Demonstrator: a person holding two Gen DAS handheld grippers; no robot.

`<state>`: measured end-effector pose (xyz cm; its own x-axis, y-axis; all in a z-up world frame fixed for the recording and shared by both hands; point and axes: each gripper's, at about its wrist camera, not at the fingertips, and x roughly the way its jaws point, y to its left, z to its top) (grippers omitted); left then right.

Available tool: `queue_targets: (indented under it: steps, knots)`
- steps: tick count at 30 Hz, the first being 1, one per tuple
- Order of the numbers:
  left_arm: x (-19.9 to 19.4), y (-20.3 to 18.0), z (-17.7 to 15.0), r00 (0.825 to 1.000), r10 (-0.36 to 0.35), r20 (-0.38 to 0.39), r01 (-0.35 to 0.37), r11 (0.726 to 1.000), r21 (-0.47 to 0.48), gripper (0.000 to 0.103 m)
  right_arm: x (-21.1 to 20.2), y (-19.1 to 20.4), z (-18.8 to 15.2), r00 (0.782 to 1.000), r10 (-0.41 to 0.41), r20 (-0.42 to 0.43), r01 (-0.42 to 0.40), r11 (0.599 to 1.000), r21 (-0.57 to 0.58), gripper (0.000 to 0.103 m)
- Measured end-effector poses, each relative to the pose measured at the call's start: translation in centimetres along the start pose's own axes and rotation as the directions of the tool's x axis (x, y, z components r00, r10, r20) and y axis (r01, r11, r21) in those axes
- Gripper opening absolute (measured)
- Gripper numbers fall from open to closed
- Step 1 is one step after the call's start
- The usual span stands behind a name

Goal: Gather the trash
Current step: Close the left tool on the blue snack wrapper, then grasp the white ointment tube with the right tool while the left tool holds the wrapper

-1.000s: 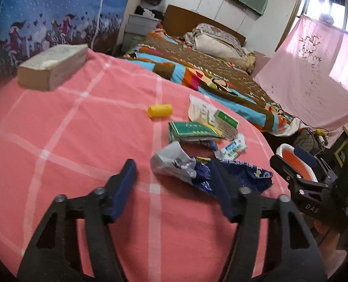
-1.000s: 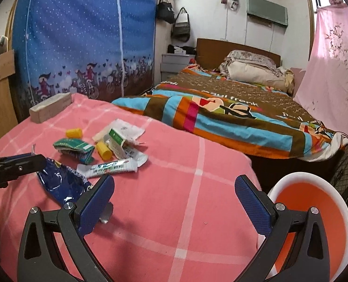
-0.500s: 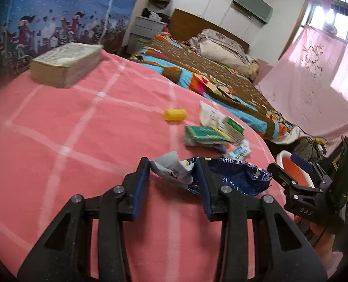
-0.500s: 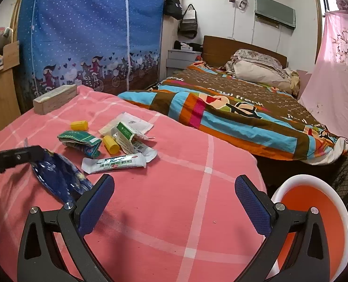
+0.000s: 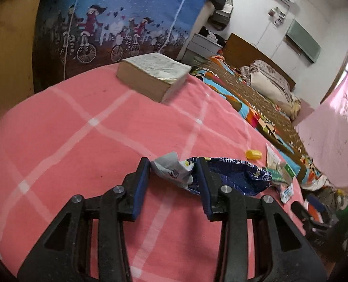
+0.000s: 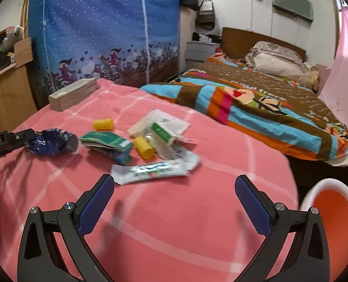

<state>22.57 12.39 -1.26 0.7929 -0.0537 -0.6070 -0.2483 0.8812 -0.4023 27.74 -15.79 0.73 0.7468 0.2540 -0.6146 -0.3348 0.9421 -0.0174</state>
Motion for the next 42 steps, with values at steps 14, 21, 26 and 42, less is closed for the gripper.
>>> queue_targets:
  steps: [14,21,26,42]
  knots:
    - [0.1,-0.5,-0.3,1.000,0.007,0.001,-0.007,1.000,0.021,0.043,2.9,1.6,0.8,0.993,0.050,-0.104,-0.054,0.998,-0.028,0.080]
    - [0.0,-0.4,-0.4,1.000,-0.005,0.005,0.004,1.000,0.023,0.043,2.4,1.7,0.5,0.994,0.064,-0.088,-0.067,0.997,-0.030,0.075]
    - [-0.4,-1.0,-0.6,0.999,-0.049,0.018,0.048,0.998,0.039,0.043,1.3,1.4,-0.1,0.996,0.066,-0.058,-0.067,0.998,-0.020,0.075]
    - [-3.7,-5.6,-2.3,0.967,-0.182,0.181,0.139,0.964,0.226,0.043,-5.3,-0.7,-1.0,0.968,0.005,0.250,-0.008,1.000,0.012,0.075]
